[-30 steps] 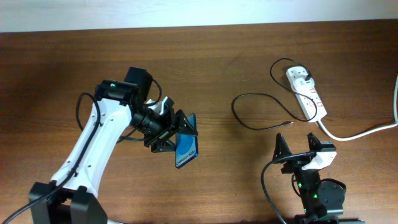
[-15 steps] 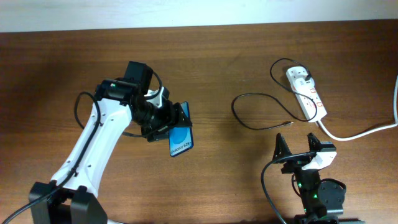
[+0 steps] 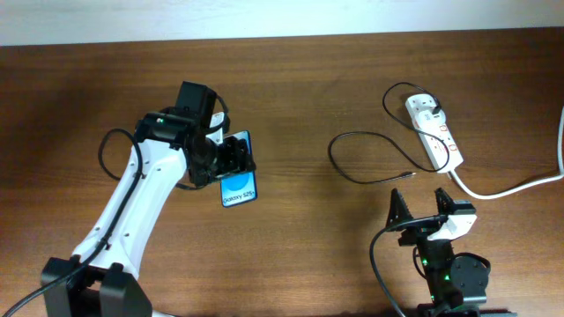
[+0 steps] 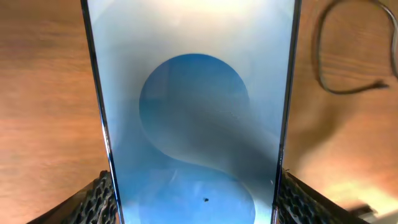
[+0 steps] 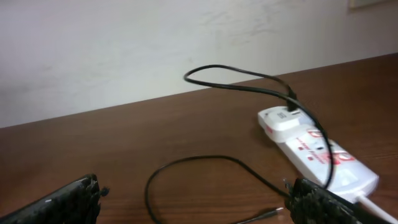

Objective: Plug charger to phone and switch on socket
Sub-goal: 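Lift the phone with the left gripper and tilt it upright, then move the right gripper toward the phone held by the left gripper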

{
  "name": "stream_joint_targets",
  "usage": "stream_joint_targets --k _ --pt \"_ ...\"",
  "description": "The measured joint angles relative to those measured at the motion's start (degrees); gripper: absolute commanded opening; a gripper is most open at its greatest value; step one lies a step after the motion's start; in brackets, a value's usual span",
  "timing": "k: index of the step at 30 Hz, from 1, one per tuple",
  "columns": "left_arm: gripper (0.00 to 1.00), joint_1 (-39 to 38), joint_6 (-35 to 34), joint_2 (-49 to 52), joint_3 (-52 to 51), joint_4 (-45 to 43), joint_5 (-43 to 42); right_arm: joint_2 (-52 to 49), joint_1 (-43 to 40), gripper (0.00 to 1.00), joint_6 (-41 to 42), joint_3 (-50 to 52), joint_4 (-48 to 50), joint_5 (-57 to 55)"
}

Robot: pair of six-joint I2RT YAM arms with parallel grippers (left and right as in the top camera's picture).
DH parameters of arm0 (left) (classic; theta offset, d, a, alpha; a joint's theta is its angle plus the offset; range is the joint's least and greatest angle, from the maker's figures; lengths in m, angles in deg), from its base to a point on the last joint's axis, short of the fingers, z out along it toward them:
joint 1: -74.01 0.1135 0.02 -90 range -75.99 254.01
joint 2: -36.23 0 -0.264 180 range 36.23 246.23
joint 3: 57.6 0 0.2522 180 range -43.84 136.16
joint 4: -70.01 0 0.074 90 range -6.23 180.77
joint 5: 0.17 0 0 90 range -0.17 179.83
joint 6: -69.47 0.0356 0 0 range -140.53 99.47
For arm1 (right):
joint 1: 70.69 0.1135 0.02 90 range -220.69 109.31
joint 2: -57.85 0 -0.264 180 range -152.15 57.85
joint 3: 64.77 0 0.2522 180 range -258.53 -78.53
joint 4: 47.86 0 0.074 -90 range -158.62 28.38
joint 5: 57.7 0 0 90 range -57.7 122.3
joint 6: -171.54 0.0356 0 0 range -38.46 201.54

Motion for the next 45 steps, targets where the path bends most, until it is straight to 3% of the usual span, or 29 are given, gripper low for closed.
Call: stream_joint_targets --k 2,5,7,10,13,22,28,38,45 --pt "0.37 0.0 0.04 0.0 0.0 -1.2 2.71 0.0 0.0 0.99 3.17 0.0 0.52 4.07" --pt "0.37 0.0 0.2 0.0 0.0 -2.43 5.14 0.0 0.0 0.98 14.14 0.0 1.22 14.49" --pt "0.37 0.0 0.2 0.0 0.0 -3.56 5.64 0.0 0.0 0.98 21.27 -0.02 1.05 27.93" --pt "0.37 0.0 0.2 0.0 0.0 -3.98 5.99 0.0 0.0 0.98 25.03 -0.02 0.35 41.88" --pt "0.37 0.0 0.31 0.0 0.48 -3.67 6.14 0.0 0.0 0.98 26.36 -0.02 -0.09 46.77" --pt "0.38 0.0 1.51 -4.81 1.75 -2.64 7.93 -1.25 0.0 0.98 28.39 -1.46 -3.37 47.17" --pt "0.37 0.0 1.51 -5.38 1.79 -2.12 8.44 -15.43 0.07 0.98 28.13 -5.95 -5.64 42.86" --pt "0.39 0.0 1.51 -5.66 1.88 -0.37 9.99 -51.3 0.09 0.98 26.34 -19.45 -5.86 41.09" --pt "0.38 0.0 1.2 -5.73 1.88 1.22 9.97 -55.74 0.11 0.98 23.69 -20.39 -9.35 41.11"
